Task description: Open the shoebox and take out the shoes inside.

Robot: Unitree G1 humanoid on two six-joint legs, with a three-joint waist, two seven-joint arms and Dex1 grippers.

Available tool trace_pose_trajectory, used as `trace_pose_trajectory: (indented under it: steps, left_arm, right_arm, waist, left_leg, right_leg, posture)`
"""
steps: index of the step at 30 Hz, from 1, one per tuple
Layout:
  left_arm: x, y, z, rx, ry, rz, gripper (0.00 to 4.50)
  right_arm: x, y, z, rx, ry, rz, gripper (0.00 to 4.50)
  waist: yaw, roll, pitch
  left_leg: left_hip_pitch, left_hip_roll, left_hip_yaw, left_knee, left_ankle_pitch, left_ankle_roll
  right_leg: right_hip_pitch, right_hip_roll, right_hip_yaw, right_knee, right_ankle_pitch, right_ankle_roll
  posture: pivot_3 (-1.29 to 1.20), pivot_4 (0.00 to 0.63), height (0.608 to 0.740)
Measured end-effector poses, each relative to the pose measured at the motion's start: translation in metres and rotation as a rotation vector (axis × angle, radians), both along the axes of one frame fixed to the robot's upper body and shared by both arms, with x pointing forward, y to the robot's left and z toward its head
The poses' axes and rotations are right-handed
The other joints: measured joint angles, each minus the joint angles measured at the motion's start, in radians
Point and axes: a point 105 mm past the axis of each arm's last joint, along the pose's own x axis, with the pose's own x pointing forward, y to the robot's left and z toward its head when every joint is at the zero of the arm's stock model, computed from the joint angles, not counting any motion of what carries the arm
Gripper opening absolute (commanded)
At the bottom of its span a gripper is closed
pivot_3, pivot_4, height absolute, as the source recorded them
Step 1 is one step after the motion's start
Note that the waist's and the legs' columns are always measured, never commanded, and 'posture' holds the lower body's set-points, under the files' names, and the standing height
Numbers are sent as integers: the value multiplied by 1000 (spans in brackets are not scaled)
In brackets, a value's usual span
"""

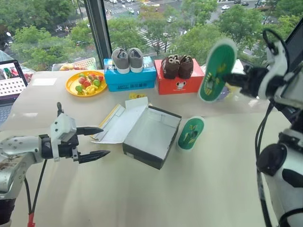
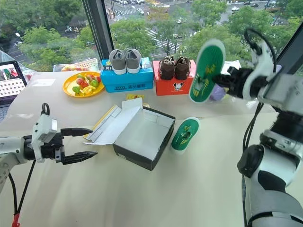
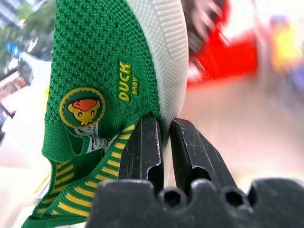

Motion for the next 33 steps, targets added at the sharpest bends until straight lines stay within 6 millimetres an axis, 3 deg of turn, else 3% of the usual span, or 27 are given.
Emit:
trace_pose_trajectory:
  steps: [4,7,11,14,17,21,25,27,33]
  left_arm:
    - [1,-3,0,0,3,-21,4500]
    - [0,-3,-1,-1,9,-27,4500]
    - [1,-4,-1,-3,10,-29,4500]
    - [1,-4,-1,-4,10,-30,4500]
    - [1,-4,-1,-5,9,-31,4500]
    - [1,-6,-4,-9,10,-39,4500]
    - [1,-7,-6,-8,9,-46,4500]
    - [1,-7,-6,-6,8,-51,4500]
    - [2,-5,-9,-8,19,-53,4500]
  right_arm:
    - [-17,4,-72,95,168,-36,3]
    - [-36,5,-89,112,199,-51,3]
    - [-56,2,-99,160,237,-145,3]
    - [-57,2,-99,209,279,-197,3]
    - [-46,-5,-68,242,203,-241,3]
    - [-38,-12,-26,271,87,-251,3]
    - [-37,-9,-20,286,62,-218,3]
    - [-42,-9,-25,268,56,-211,3]
    - [-80,3,-86,235,150,-242,3]
  waist:
    - [-3,1,1]
    - [-3,4,2]
    - [-6,4,2]
    - [-14,4,2]
    - [-22,4,2]
    - [-15,3,2]
    - [-9,3,2]
    - [-5,3,1]
    - [5,3,0]
  left_leg:
    - [0,-1,1,0,3,1]
    - [1,-2,2,0,3,2]
    - [4,-3,2,0,1,6]
    - [6,-3,5,1,0,9]
    - [11,-2,9,0,0,10]
    - [11,0,10,0,0,10]
    - [9,0,13,0,-1,13]
    - [7,0,13,0,-2,14]
    - [2,-2,13,1,-5,18]
  right_leg:
    - [0,-2,2,2,1,1]
    - [0,-2,3,2,1,2]
    - [2,-2,5,0,1,3]
    - [2,-1,11,0,0,4]
    - [2,1,18,1,-2,12]
    - [2,3,21,0,-1,11]
    - [1,2,24,-1,2,5]
    - [1,2,25,-3,2,6]
    - [-1,1,25,-2,2,12]
  posture:
    - [0,150,731]
    - [0,150,731]
    - [0,150,731]
    - [0,150,731]
    - [0,150,731]
    - [0,150,731]
    - [0,150,731]
    - [0,150,731]
    - [0,150,731]
